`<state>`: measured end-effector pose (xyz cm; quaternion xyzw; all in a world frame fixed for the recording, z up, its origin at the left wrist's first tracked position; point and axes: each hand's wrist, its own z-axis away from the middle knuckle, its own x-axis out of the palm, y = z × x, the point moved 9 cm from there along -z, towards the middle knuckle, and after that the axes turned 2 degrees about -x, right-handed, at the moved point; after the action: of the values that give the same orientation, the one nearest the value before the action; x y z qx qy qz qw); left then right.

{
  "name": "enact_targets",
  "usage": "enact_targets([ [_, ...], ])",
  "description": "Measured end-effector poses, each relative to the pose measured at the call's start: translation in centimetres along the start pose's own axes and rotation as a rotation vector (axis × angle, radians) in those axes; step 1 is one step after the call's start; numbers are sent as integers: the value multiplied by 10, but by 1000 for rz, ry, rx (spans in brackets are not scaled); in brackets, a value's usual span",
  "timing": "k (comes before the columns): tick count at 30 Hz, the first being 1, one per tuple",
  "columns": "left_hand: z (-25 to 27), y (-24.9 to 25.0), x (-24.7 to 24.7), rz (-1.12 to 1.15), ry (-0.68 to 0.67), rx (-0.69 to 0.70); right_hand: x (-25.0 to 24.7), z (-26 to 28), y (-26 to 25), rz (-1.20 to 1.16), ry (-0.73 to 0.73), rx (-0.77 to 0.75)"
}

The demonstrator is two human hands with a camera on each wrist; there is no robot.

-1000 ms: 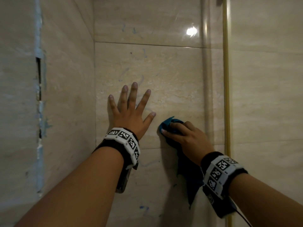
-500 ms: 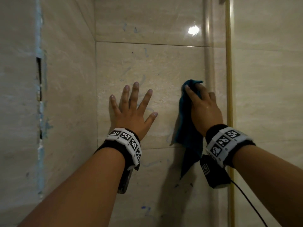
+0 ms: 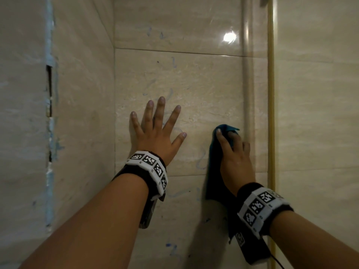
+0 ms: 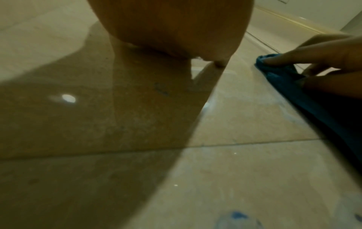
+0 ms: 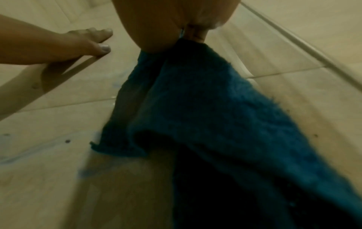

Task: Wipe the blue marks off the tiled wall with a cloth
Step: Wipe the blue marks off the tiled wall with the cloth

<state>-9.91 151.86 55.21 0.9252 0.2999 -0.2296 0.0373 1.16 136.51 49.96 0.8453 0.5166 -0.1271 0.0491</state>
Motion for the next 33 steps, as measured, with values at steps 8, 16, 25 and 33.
enact_targets([
  [8, 1, 0, -1, -13, 22, -9, 4, 7, -33, 73, 92, -363],
  [16, 1, -1, 1, -4, 28, -7, -4, 0, -41, 45, 98, -360],
  [25, 1, 0, 2, 11, 39, -10, 10, 16, -60, -9, 7, -528],
  [33, 1, 0, 2, 11, 92, -5, 0, -2, -36, 4, 19, -342],
])
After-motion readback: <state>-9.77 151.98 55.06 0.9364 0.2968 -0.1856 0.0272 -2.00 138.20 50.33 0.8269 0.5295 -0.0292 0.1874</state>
